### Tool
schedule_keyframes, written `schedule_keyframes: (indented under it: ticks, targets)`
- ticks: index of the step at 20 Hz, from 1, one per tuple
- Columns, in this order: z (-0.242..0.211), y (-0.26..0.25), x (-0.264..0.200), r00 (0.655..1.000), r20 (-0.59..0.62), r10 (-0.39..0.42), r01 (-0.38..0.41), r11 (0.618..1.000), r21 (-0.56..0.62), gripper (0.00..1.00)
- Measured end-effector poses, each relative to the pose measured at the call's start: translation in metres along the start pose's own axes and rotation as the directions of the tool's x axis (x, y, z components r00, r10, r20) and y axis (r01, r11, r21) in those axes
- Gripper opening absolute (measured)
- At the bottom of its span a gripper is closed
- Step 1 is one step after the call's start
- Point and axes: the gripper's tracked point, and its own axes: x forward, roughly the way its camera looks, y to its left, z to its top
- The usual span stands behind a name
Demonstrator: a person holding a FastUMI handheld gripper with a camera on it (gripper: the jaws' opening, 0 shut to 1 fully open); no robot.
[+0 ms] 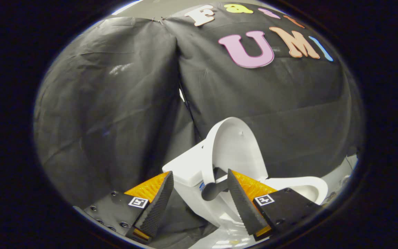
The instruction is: Open the toilet lid.
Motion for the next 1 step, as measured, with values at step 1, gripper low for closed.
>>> schedule_keyframes:
  ticks: [1]
  targets:
    - [0.0096, -0.0092, -0.0057, 1.0, 0.024, -0.01, 0.011, 1.0, -0.02, 0.95]
